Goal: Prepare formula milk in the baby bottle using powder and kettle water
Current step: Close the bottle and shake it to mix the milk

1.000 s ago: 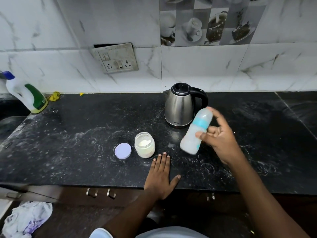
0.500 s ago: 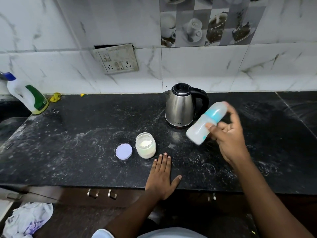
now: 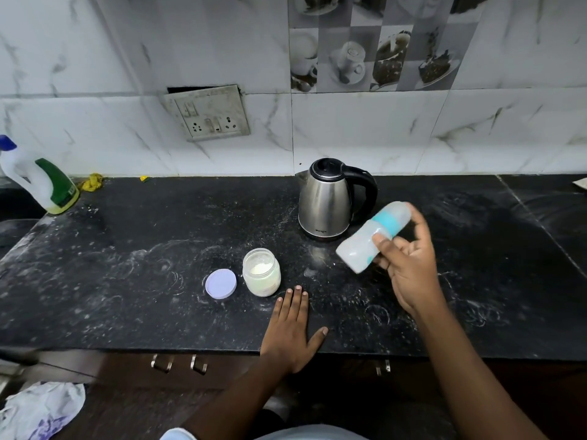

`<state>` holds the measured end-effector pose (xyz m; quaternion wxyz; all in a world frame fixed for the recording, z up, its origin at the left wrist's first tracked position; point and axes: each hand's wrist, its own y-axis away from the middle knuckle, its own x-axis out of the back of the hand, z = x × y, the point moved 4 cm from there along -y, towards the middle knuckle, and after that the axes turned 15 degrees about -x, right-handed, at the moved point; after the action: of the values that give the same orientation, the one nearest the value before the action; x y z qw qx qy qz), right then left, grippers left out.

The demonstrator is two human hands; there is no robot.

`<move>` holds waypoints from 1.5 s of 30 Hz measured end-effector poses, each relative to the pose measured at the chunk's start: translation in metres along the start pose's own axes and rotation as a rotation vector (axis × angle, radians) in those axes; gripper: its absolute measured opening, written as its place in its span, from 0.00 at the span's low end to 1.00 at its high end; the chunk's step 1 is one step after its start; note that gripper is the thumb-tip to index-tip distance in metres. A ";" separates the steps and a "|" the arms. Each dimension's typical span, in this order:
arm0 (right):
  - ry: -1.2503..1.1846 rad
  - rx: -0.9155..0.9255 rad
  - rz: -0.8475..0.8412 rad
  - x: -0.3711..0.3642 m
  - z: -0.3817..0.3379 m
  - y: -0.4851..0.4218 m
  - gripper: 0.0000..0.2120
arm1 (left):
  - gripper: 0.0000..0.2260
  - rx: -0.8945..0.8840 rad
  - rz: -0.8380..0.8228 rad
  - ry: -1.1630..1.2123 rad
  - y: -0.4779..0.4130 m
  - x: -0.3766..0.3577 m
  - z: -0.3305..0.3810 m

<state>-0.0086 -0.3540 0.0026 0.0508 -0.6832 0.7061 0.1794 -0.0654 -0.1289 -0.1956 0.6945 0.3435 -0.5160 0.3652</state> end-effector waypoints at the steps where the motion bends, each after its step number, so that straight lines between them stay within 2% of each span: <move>1: 0.064 -0.025 -0.068 -0.006 0.002 0.002 0.40 | 0.44 -0.001 -0.005 0.000 0.000 -0.001 0.000; 3: 0.167 -0.054 -0.195 -0.014 0.009 0.004 0.42 | 0.44 -0.003 -0.005 0.001 0.001 -0.001 0.000; 6: 0.027 0.000 -0.050 -0.011 0.004 0.001 0.41 | 0.44 0.001 -0.009 -0.004 0.000 -0.001 -0.001; 7: 0.033 0.002 -0.057 -0.013 0.003 0.000 0.41 | 0.44 0.002 -0.012 -0.007 -0.001 -0.001 -0.001; 10: 0.178 -0.052 -0.279 -0.031 0.009 0.003 0.42 | 0.43 0.001 -0.014 -0.012 0.000 0.000 -0.001; 11: 0.166 -0.039 -0.255 -0.030 0.009 0.001 0.42 | 0.43 0.001 -0.013 -0.009 0.000 0.000 -0.001; 13: 0.054 0.019 -0.076 -0.016 0.001 -0.004 0.41 | 0.44 0.000 -0.011 -0.002 0.000 0.001 0.000; 14: 0.032 0.035 -0.041 -0.011 -0.001 -0.006 0.40 | 0.44 0.001 -0.008 0.000 0.000 0.001 0.000; 15: 0.056 0.028 -0.068 -0.013 -0.002 -0.006 0.40 | 0.44 0.002 -0.007 -0.001 0.000 0.000 0.000; 17: 0.188 -0.034 -0.255 -0.023 0.006 -0.003 0.41 | 0.44 0.004 -0.014 -0.007 0.000 0.000 0.000; 18: 0.210 -0.048 -0.285 -0.025 0.011 0.000 0.41 | 0.44 0.004 -0.016 -0.011 0.000 0.000 -0.001; 21: 0.044 0.022 -0.068 -0.013 0.007 0.000 0.39 | 0.44 0.007 -0.007 -0.014 -0.001 0.000 -0.001; 22: 0.043 0.025 -0.044 -0.010 0.008 0.000 0.39 | 0.44 0.006 -0.006 -0.016 -0.001 0.000 0.000; 25: 0.200 -0.061 -0.260 -0.022 0.017 0.006 0.41 | 0.44 0.004 -0.010 -0.025 0.000 0.000 0.000; 26: 0.182 -0.061 -0.256 -0.021 0.018 0.007 0.42 | 0.44 0.006 -0.006 -0.025 0.000 0.000 0.000; 29: -0.039 0.013 -0.040 -0.007 0.007 0.004 0.41 | 0.44 0.003 0.004 -0.020 0.000 0.001 0.000; 30: -0.040 0.023 -0.025 -0.006 0.006 0.003 0.41 | 0.44 0.004 0.003 -0.020 0.000 0.001 0.000; 33: 0.170 -0.039 -0.253 -0.021 0.013 0.008 0.41 | 0.44 0.006 -0.009 -0.026 0.001 0.001 0.000; 34: 0.164 -0.031 -0.252 -0.021 0.012 0.009 0.41 | 0.44 0.006 -0.009 -0.029 0.001 0.002 0.000; 37: -0.042 0.048 -0.024 -0.004 0.001 0.002 0.38 | 0.44 0.001 -0.003 -0.022 0.000 0.002 0.001; 38: -0.040 0.045 -0.018 -0.004 -0.001 0.003 0.38 | 0.44 0.001 -0.002 -0.023 0.000 0.001 0.001; 41: 0.188 -0.035 -0.259 -0.017 0.010 0.007 0.40 | 0.44 0.007 -0.012 -0.021 0.001 0.001 0.000; 42: 0.186 -0.030 -0.249 -0.017 0.010 0.008 0.41 | 0.44 0.008 -0.009 -0.019 0.000 0.001 0.000; 45: 0.026 0.046 -0.009 -0.001 0.001 0.002 0.40 | 0.44 0.007 -0.004 -0.006 0.000 0.001 0.000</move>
<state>-0.0103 -0.3526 0.0028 0.0577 -0.6872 0.7076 0.1540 -0.0652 -0.1292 -0.1950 0.6925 0.3477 -0.5162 0.3647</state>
